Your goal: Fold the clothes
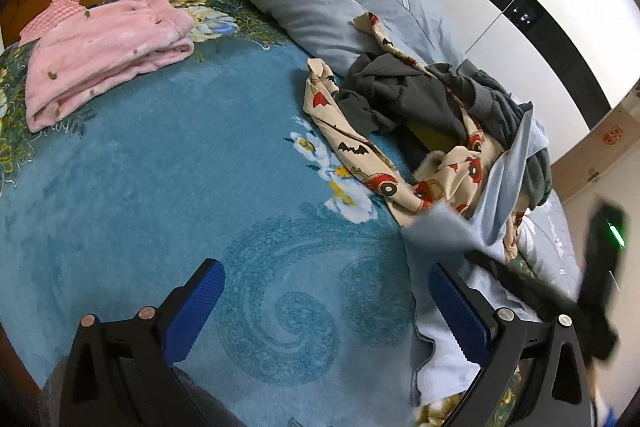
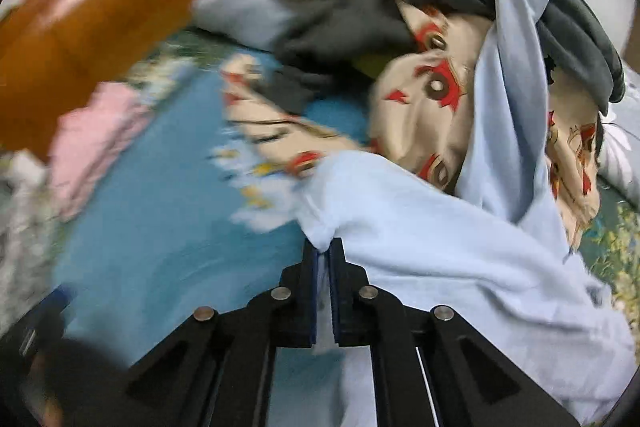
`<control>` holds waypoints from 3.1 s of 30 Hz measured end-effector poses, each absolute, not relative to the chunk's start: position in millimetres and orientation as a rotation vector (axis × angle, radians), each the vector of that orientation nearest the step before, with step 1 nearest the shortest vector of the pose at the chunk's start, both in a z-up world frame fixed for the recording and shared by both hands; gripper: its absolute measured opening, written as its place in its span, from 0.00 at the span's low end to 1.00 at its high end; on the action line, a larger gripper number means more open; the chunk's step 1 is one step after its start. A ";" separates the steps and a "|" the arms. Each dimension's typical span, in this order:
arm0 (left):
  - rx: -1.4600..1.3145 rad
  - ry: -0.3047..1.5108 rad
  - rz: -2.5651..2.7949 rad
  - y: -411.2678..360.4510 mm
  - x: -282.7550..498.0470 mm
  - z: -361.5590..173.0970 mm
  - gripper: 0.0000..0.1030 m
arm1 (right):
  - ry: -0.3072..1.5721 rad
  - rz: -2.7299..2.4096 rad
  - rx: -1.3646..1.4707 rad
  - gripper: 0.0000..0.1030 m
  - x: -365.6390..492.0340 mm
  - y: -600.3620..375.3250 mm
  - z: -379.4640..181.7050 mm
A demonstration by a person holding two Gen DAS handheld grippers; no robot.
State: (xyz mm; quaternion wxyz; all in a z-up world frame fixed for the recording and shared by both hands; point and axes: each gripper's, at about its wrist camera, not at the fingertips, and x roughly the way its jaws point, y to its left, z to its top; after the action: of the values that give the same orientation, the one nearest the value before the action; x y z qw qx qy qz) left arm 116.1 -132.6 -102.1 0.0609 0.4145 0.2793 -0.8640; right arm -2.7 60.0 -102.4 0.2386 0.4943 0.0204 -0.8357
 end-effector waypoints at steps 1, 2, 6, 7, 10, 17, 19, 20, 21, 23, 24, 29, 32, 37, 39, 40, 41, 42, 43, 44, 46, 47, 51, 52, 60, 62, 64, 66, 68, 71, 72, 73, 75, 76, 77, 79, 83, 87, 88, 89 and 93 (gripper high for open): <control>1.250 0.835 -2.623 -132.6 117.2 -99.4 1.00 | 0.058 -2.233 1.330 0.05 15.2 62.0 -97.1; 1.245 0.826 -2.631 -132.6 118.3 -96.7 1.00 | 0.061 -2.169 1.311 0.05 33.4 63.8 -92.8; 1.251 0.791 -2.661 -126.5 119.8 -89.7 1.00 | 0.012 -1.836 1.379 0.05 101.3 65.0 -103.5; 1.266 0.781 -2.666 -122.9 118.9 -89.9 1.00 | 0.007 -1.785 1.399 0.05 114.4 66.0 -108.5; 1.333 0.754 -2.682 -106.8 110.3 -94.2 1.00 | -0.013 -1.641 1.455 0.05 151.4 69.9 -122.6; 1.564 0.665 -2.758 -41.8 78.9 -112.9 1.00 | -0.116 -1.542 1.497 0.05 164.4 90.2 -126.0; 1.630 0.628 -2.777 -23.8 71.0 -117.9 1.00 | -0.095 -1.518 1.493 0.05 165.2 89.6 -124.8; 1.662 0.610 -2.787 -15.2 67.2 -120.2 1.00 | -0.082 -1.504 1.493 0.05 166.2 89.2 -124.6; 1.689 0.598 -2.791 -8.3 62.7 -122.3 1.00 | -0.081 -1.485 1.497 0.05 167.7 89.9 -125.3; 1.738 0.601 -2.792 1.8 51.8 -126.8 1.00 | -0.080 -1.452 1.510 0.05 171.6 92.5 -127.7; 1.768 0.627 -2.793 7.0 44.7 -130.0 1.00 | -0.082 -1.437 1.519 0.05 174.5 95.5 -129.6; 1.908 0.730 -2.786 40.9 19.4 -140.5 0.99 | -0.138 -1.369 1.571 0.05 186.7 110.1 -138.8; 1.956 0.669 -2.824 63.8 7.0 -138.7 0.99 | -0.137 -1.345 1.572 0.05 194.5 111.5 -137.7; 2.024 0.560 -2.789 84.4 -18.9 -141.7 0.50 | -0.145 -1.340 1.569 0.05 195.4 111.1 -135.5; 2.002 0.573 -2.785 81.9 -25.0 -138.0 0.08 | -0.141 -1.345 1.570 0.06 194.6 110.6 -134.5; 1.968 0.590 -2.796 76.3 -24.8 -135.1 0.02 | -0.139 -1.347 1.571 0.06 194.2 110.4 -134.0; 1.920 0.619 -2.816 66.9 -21.8 -131.8 0.03 | -0.137 -1.352 1.571 0.06 193.6 110.6 -133.4; 1.872 0.647 -2.836 57.5 -18.8 -128.5 0.03 | -0.137 -1.366 1.573 0.07 192.5 111.8 -132.4; 1.823 0.675 -2.854 48.2 -15.8 -125.2 0.02 | -0.140 -1.384 1.577 0.08 190.8 114.1 -131.2; 1.774 0.703 -2.871 38.8 -12.8 -121.9 0.02 | -0.154 -1.414 1.589 0.08 187.4 119.1 -129.7; 1.663 0.766 -2.863 8.2 3.4 -120.8 0.02 | -0.183 -1.474 1.612 0.13 180.9 130.2 -126.1; 1.609 0.803 -2.840 -10.5 13.7 -122.2 0.02 | -0.212 -1.501 1.612 0.20 177.9 140.4 -121.9; 1.544 0.935 -2.639 -75.9 54.3 -142.6 0.02 | -0.410 -1.705 1.571 0.55 147.5 191.0 -105.7; 1.551 0.962 -2.596 -85.7 61.5 -148.4 0.02 | -0.466 -1.769 1.561 0.55 137.5 203.2 -103.6; 1.578 0.906 -2.565 -95.7 79.9 -145.9 0.02 | -0.474 -2.128 1.589 0.55 42.2 180.7 -108.1; 1.584 0.876 -2.578 -93.1 81.3 -144.3 0.02 | -0.287 -2.134 1.638 0.55 35.8 153.3 -122.8; 1.575 0.948 -2.556 -97.5 82.7 -149.8 0.02 | -0.120 -2.160 1.698 0.42 49.9 151.5 -129.3; 1.573 0.988 -2.541 -100.5 83.9 -152.3 0.02 | -0.003 -2.183 1.787 0.08 55.7 150.2 -143.3; 1.574 1.018 -2.530 -102.5 84.1 -154.6 0.02 | -0.031 -2.188 1.856 0.02 51.8 159.4 -155.0; 1.555 1.007 -2.554 -101.3 84.7 -151.1 0.02 | -0.145 -2.301 1.832 0.02 48.7 201.1 -131.7; 1.554 1.003 -2.561 -100.5 84.5 -150.3 0.02 | -0.187 -2.378 1.808 0.02 48.4 222.7 -117.4; 1.553 0.998 -2.568 -99.7 84.4 -149.5 0.02 | -0.230 -2.454 1.781 0.02 48.0 244.3 -103.1; 1.571 0.997 -2.569 -98.8 83.5 -150.4 0.02 | -0.320 -2.604 1.720 0.02 47.4 287.4 -74.6; 1.581 0.997 -2.568 -98.1 83.2 -150.9 0.02 | -0.348 -2.675 1.699 0.02 47.9 307.8 -63.0; 1.586 0.997 -2.570 -97.3 83.0 -151.0 0.02 | -0.333 -2.729 1.725 0.02 51.5 325.6 -61.2; 1.604 0.993 -2.575 -94.5 82.7 -151.0 0.02 | -0.330 -2.796 1.835 0.02 63.2 363.8 -70.6; 1.683 0.968 -2.602 -81.3 82.3 -149.9 0.03 | -0.355 -2.784 2.143 0.02 95.4 420.6 -123.8; 1.827 0.850 -2.631 -60.9 82.7 -146.6 0.05 | -0.502 -2.700 2.312 0.02 120.0 445.5 -164.1; 1.837 0.831 -2.644 -58.9 83.8 -143.5 0.05 | -0.496 -2.672 2.342 0.02 123.0 445.3 -170.8; 1.838 0.816 -2.660 -58.0 84.6 -139.8 0.07 | -0.488 -2.649 2.364 0.02 125.3 445.0 -176.1; 1.801 0.705 -2.701 -55.4 70.6 -127.4 0.24 | -0.451 -2.623 2.370 0.02 123.3 442.2 -180.1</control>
State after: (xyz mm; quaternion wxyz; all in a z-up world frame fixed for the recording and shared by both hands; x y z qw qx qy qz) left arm 70.6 -55.4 -127.4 -0.0902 0.5399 0.2114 -0.8098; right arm 123.3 442.2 -180.1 -0.2095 0.6503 -0.1238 -0.7197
